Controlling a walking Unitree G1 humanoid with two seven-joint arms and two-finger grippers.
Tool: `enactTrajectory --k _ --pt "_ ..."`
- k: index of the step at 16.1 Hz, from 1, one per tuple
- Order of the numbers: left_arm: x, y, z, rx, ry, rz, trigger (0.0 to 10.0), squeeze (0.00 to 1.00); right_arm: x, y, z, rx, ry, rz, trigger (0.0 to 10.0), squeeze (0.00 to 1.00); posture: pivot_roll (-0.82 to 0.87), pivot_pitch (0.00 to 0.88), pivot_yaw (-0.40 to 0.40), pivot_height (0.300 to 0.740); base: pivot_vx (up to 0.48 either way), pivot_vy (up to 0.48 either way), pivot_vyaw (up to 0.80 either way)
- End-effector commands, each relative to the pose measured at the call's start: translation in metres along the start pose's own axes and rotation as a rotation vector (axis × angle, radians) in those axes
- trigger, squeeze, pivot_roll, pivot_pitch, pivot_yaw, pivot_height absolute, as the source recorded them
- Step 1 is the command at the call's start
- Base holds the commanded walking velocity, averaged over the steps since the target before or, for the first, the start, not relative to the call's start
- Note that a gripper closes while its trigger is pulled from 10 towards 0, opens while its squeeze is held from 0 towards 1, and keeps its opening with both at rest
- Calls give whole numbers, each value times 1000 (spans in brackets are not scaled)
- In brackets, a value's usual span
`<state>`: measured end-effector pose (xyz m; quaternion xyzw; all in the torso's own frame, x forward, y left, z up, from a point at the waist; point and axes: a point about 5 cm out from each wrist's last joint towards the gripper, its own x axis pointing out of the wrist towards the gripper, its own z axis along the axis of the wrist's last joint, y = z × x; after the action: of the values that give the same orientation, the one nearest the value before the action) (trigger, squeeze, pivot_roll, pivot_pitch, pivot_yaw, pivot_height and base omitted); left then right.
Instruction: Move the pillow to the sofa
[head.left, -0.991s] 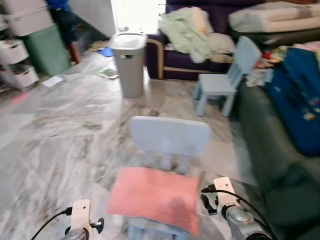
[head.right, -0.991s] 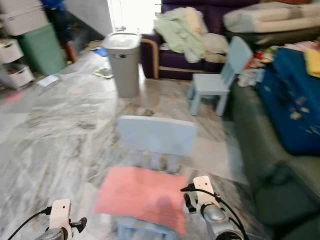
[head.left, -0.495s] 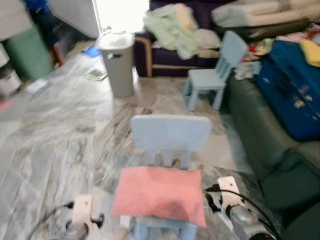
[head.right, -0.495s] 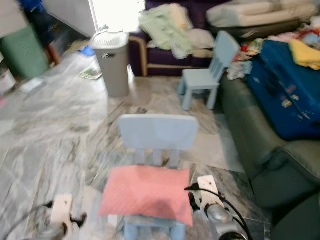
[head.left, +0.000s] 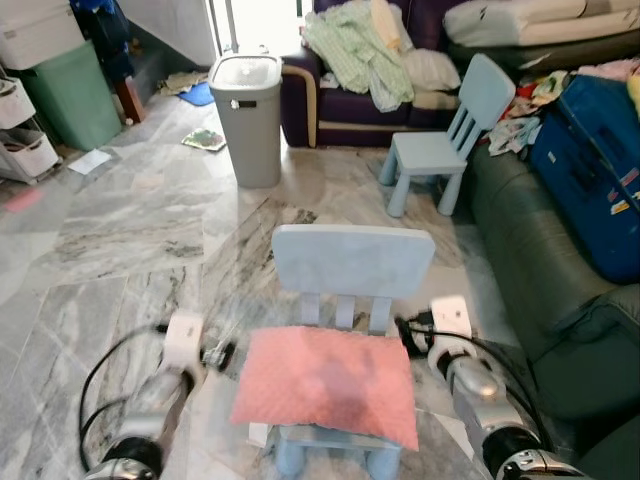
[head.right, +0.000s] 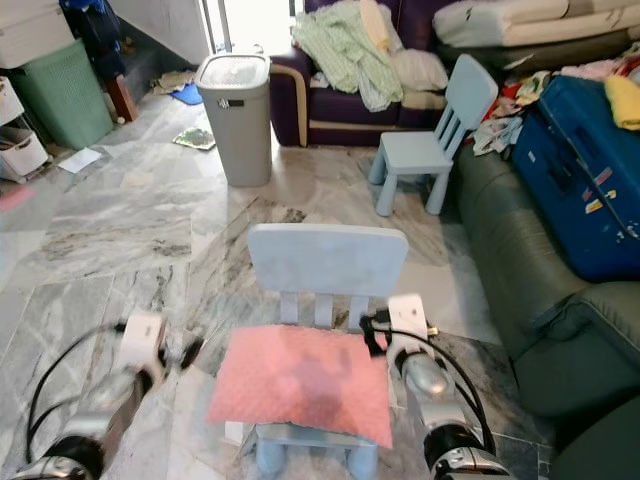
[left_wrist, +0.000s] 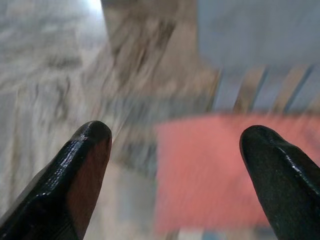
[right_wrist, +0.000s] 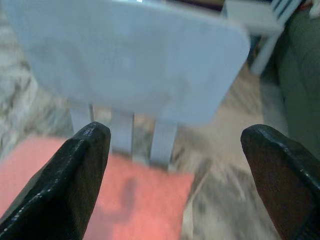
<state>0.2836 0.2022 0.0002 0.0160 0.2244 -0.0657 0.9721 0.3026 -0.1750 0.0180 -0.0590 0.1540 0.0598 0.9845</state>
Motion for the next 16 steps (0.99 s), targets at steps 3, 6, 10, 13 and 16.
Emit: enactTrajectory --k 3,6,10,13,16 --pt "-7 -12 30 -27 -229 -14 10000 0 -5 -4 22 56 -153 -12 10000 0 -2 0 -2 740 0 0 0" --pt "-30 -28 51 -6 -385 -40 10000 0 -19 -3 38 60 -247 -5 10000 0 3 0 0 740 0 0 0" --pt "-54 -31 57 -20 -397 -48 10000 0 -44 -15 50 70 -286 -20 10000 0 4 14 10 740 0 0 0" --pt "-65 -24 47 -13 -339 -34 10000 0 -61 -23 44 78 -250 -28 10000 0 -8 37 14 740 0 0 0" --pt "-72 -21 45 -24 -301 -26 10000 0 -76 -26 39 97 -200 -48 10000 0 -11 51 21 740 0 0 0"
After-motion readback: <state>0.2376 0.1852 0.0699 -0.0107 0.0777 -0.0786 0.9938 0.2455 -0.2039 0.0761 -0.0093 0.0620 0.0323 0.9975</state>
